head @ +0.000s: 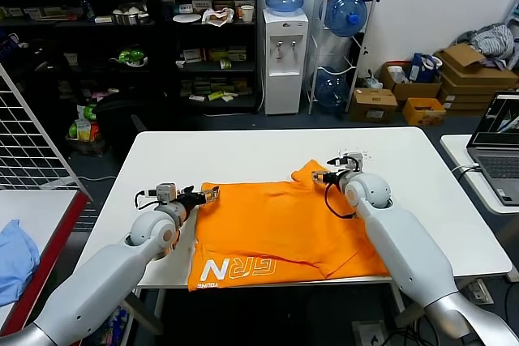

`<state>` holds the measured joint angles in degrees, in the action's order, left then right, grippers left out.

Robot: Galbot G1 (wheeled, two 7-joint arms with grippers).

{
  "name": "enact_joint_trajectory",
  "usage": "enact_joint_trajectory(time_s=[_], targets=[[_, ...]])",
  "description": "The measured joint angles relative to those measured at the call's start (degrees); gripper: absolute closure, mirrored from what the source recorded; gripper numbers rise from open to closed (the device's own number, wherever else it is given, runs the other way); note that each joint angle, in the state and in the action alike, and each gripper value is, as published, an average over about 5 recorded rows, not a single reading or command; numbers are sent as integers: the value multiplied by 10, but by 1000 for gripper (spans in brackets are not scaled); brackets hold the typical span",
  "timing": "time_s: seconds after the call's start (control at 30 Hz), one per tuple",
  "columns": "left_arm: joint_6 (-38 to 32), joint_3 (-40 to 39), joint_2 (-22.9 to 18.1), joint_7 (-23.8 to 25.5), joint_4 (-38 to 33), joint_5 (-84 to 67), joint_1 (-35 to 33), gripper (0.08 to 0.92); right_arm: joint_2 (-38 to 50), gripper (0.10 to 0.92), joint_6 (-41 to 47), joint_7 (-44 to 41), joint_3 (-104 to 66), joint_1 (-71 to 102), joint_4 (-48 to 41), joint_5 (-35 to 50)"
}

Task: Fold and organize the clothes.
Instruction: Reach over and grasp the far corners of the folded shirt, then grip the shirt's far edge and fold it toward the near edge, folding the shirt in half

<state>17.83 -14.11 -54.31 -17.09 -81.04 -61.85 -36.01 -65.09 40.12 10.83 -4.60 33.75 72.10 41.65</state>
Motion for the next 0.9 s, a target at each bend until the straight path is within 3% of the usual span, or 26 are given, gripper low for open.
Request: enact_joint_trajectory(time_s=[0.67,0.77,0.9], targets=[[-8,-6,-11,-2,7,18,-3,836,9,862,-12,-14,-8,18,13,3],[-13,-7,-10,-2,5,23,-5,897,13,903,-21,-17,-12,23,19,3],[-20,-5,-7,-3,-1,30,-10,909,19,903,-34,-21,-18,32,32,4]])
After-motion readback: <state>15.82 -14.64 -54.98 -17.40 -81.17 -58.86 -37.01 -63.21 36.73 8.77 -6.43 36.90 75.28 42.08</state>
